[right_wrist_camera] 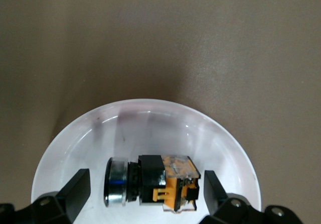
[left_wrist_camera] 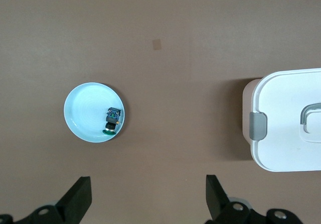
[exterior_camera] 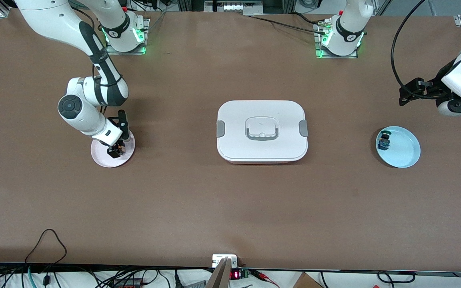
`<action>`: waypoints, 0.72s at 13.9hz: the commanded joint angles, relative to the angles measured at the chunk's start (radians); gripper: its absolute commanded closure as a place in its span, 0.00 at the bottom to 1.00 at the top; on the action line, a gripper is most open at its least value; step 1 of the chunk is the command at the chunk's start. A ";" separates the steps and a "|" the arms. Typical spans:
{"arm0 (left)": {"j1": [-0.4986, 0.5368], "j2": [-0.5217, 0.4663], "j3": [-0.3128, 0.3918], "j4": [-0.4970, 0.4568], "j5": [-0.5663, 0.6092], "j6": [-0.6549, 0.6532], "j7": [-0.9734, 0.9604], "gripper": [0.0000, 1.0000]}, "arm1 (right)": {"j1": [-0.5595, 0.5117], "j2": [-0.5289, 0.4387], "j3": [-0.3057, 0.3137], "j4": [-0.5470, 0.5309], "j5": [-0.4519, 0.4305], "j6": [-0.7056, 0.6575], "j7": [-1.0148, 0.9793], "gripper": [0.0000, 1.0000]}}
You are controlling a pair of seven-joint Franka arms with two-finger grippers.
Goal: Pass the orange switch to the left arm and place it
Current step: 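Close the right gripper on the orange switch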
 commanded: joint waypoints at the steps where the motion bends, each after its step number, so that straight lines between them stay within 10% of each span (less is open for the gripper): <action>1: 0.003 -0.002 -0.002 0.016 -0.007 -0.019 -0.002 0.00 | -0.007 0.011 0.006 -0.005 0.025 0.052 -0.038 0.00; 6: 0.003 -0.002 -0.002 0.016 -0.007 -0.019 -0.002 0.00 | -0.007 0.019 0.006 -0.007 0.027 0.069 -0.037 0.23; 10: 0.003 0.000 -0.002 0.016 -0.007 -0.019 -0.002 0.00 | -0.008 0.013 0.019 0.001 0.027 0.065 -0.035 0.69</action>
